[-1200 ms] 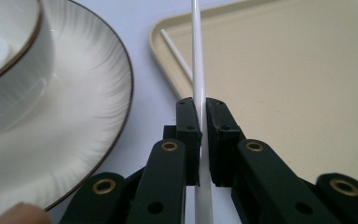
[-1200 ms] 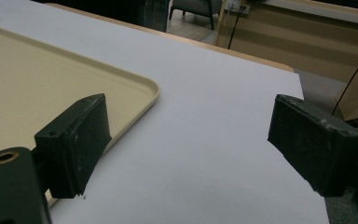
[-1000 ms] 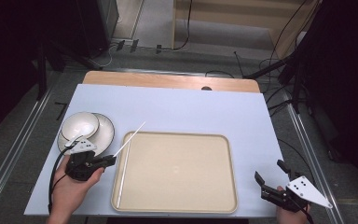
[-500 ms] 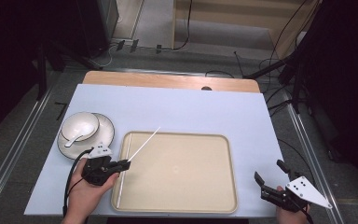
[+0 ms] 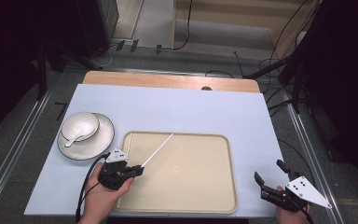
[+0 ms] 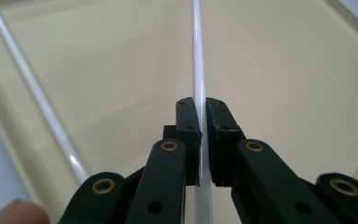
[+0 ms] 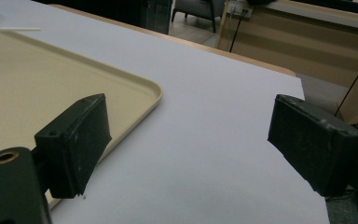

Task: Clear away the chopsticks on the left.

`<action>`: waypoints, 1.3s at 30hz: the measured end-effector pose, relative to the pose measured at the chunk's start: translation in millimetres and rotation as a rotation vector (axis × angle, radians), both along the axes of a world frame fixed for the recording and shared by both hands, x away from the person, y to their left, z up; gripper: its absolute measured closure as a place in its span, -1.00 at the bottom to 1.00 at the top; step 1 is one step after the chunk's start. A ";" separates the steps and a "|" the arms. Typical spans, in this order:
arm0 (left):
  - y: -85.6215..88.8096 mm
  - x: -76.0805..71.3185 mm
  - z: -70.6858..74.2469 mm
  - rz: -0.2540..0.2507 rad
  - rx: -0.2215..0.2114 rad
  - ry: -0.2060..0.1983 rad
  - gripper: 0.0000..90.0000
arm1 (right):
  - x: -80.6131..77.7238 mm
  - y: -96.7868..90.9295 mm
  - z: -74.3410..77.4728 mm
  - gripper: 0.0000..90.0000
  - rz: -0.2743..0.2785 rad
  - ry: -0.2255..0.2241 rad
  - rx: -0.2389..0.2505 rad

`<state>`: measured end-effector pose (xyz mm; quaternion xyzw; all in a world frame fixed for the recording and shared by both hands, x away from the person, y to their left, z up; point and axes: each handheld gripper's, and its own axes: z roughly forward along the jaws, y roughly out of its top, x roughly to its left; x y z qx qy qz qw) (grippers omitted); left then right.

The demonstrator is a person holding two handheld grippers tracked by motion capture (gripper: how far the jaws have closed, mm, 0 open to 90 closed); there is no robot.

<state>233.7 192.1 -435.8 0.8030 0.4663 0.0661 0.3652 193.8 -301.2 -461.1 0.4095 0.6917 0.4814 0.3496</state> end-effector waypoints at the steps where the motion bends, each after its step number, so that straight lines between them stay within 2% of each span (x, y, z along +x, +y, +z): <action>1: -2.0 -0.3 -1.5 -0.002 0.004 0.003 0.90 | -0.1 0.0 0.1 -0.71 0.000 0.000 0.001; 6: -6.8 0.0 -8.0 0.010 0.006 0.023 0.90 | -0.2 -0.2 0.2 -0.71 -0.001 -0.002 0.000; 12: -13.3 0.2 -16.2 0.012 0.028 0.050 0.90 | 0.0 0.4 0.0 -0.71 0.001 -0.001 0.000; 16: -18.4 -0.9 -19.9 0.006 0.050 0.054 0.90 | -0.2 -0.3 0.3 -0.71 -0.002 -0.002 0.001; 29: -25.7 -6.3 -20.5 0.013 0.109 0.010 0.89 | -0.3 0.9 0.2 -0.71 0.001 -0.002 -0.002; 39: -22.5 -4.2 -20.7 0.008 0.085 0.030 0.88 | 0.1 1.1 -0.5 -0.71 0.001 0.002 -0.002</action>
